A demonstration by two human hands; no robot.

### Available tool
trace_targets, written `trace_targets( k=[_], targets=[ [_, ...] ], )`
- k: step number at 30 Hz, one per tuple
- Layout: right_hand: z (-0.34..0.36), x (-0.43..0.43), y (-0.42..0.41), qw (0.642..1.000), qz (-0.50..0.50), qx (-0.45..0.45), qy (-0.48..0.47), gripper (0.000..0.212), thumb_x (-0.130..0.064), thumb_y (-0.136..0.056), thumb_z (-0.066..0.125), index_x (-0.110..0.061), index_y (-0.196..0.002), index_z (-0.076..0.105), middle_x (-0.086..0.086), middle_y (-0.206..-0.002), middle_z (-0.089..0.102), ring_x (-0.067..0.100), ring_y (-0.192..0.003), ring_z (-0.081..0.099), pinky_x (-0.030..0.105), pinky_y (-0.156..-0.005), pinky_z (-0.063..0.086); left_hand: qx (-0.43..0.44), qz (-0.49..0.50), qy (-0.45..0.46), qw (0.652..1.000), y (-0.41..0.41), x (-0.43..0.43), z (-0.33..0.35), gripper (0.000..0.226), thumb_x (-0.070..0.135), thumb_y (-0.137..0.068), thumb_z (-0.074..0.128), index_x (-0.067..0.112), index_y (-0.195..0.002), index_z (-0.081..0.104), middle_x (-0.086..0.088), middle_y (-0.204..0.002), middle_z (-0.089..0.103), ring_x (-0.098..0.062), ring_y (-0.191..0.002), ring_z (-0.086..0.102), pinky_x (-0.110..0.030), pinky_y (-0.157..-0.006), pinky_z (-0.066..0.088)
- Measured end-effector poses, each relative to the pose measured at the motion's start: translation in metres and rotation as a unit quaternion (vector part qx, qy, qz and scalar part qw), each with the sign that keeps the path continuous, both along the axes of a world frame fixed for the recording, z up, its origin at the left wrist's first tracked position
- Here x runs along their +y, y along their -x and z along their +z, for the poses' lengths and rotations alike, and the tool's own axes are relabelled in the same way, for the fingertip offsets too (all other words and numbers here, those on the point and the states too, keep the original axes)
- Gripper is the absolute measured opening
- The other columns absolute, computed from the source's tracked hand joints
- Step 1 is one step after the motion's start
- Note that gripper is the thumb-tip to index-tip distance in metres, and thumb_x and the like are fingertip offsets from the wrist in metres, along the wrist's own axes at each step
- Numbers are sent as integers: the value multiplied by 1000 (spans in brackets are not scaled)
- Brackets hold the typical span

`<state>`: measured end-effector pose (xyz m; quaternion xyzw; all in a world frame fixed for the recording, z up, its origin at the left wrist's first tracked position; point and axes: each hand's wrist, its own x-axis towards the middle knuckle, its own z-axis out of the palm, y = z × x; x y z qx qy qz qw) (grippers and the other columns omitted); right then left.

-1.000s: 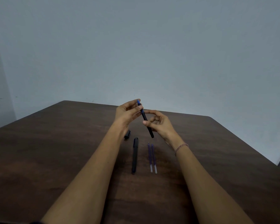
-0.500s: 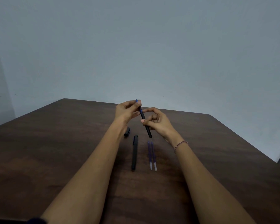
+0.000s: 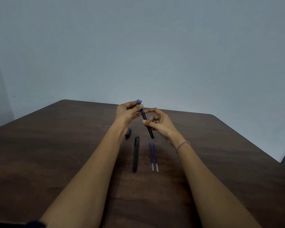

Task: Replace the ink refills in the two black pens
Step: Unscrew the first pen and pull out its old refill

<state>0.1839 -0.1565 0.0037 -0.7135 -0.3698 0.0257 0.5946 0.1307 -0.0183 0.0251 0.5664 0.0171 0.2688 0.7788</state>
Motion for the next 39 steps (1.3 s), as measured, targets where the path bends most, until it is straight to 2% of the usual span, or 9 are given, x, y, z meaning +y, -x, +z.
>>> trace_targets(
  k=[7,12,16,18,23,28,32,34,39],
  targets=[
    [0,0,0,1000,-4,-17,13,29,-15,-81,72,-30,-102,61,-1,-64,58,17,-73,61,27,-74,53,8,15,-9,1000,0,-2,-1,9,3,-81,68,4,-90,65,-4,-85,64,-12,-80,64,-20,-67,57],
    [0,-2,0,1000,-14,-18,10,28,-13,-81,72,-27,-104,62,4,-66,57,23,-75,60,33,-77,52,14,-19,28,999,0,-2,2,19,12,-89,61,2,-105,63,-10,-99,68,-18,-88,66,-24,-73,57],
    [1,-3,1,999,-23,-20,16,29,-13,-81,72,-25,-105,61,3,-66,57,22,-74,59,26,-71,52,8,-40,6,999,2,-1,3,24,2,-93,49,1,-115,60,-13,-106,66,-22,-95,65,-22,-73,56],
    [1,-2,1,999,-22,-22,17,29,-13,-81,72,-26,-105,61,4,-67,57,22,-75,60,27,-72,52,-2,-30,5,1000,2,-1,2,24,-1,-91,52,-1,-114,60,-13,-101,67,-21,-93,66,-22,-72,56],
    [1,-2,0,999,-24,-33,29,28,-15,-81,72,-29,-103,62,-1,-64,56,22,-75,60,42,-84,53,-13,18,14,1000,2,0,0,17,0,-82,67,2,-99,65,-9,-85,65,-15,-78,65,-22,-67,58],
    [1,-1,0,997,-18,-53,48,29,-17,-82,71,-33,-104,60,-2,-69,55,13,-73,61,41,-88,54,-9,35,7,999,1,1,-1,19,4,-80,70,4,-98,65,-4,-78,61,-12,-73,63,-20,-63,57],
    [1,-2,1,996,-22,-63,53,28,-17,-84,70,-32,-105,59,2,-72,56,13,-73,61,44,-89,54,6,0,21,1000,0,4,-1,23,15,-84,67,6,-106,65,-3,-91,68,-14,-88,65,-25,-73,57],
    [1,-2,1,996,-25,-61,53,29,-16,-84,69,-29,-108,60,3,-73,55,12,-73,61,44,-89,54,17,-16,12,1000,0,5,0,18,18,-89,59,12,-104,66,-1,-99,71,-14,-99,64,-30,-87,51],
    [1,-3,1,996,-38,-56,51,31,-17,-84,70,-25,-111,60,3,-73,56,15,-75,61,46,-90,53,19,-39,-40,998,0,5,0,25,5,-91,49,17,-103,67,0,-106,70,-12,-102,65,-34,-100,39]
  ],
)
